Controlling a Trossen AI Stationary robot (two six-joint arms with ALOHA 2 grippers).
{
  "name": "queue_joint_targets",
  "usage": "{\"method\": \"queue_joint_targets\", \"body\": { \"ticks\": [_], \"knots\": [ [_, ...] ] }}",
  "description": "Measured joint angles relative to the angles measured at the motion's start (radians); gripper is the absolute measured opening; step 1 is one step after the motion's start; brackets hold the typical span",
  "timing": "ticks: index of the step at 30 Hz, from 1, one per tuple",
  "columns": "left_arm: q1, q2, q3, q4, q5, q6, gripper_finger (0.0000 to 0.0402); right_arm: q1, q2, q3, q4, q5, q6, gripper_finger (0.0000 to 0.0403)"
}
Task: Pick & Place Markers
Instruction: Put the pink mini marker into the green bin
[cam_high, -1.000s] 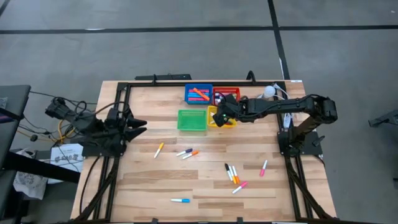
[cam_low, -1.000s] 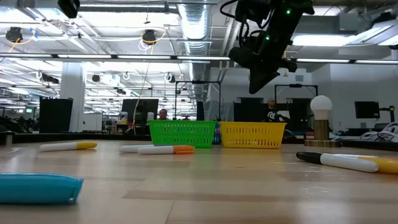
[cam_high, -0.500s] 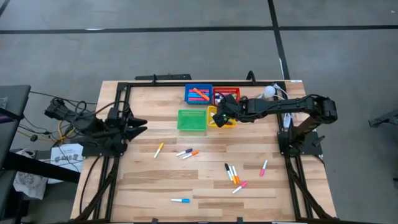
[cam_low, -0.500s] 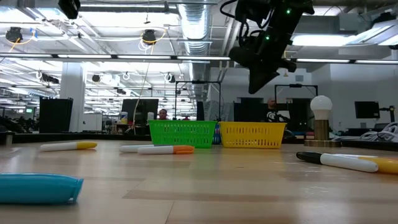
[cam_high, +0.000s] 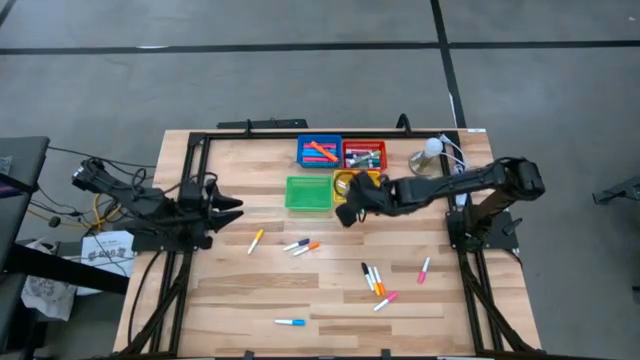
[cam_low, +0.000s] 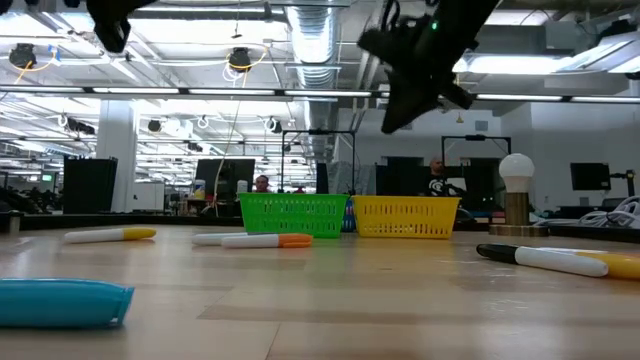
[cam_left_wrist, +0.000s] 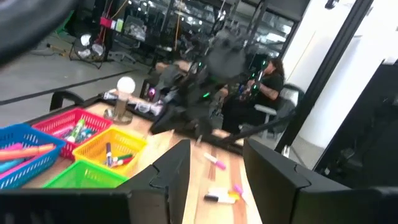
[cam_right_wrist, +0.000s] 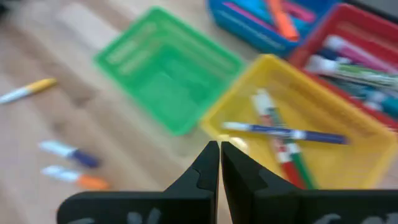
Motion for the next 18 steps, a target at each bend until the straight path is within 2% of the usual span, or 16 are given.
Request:
{"method": "queue_joint_targets", "body": {
  "ticks": [6,13,18],
  "knots": [
    [0.000,0.009,-0.074,0.000,0.000,-0.064,0.0147,0.111,0.000,0.000,0.089,0.003,0.000,0.0008],
    [-0.001,0.034,-0.149,0.000,0.004,-0.250,0.0147,0.202,0.000,0.000,0.145,0.003,0.012,0.0008],
    [-0.002,0.050,-0.163,0.007,0.104,-0.293,0.0147,0.242,0.000,0.000,0.143,-0.012,0.134,0.0012]
  ]
}}
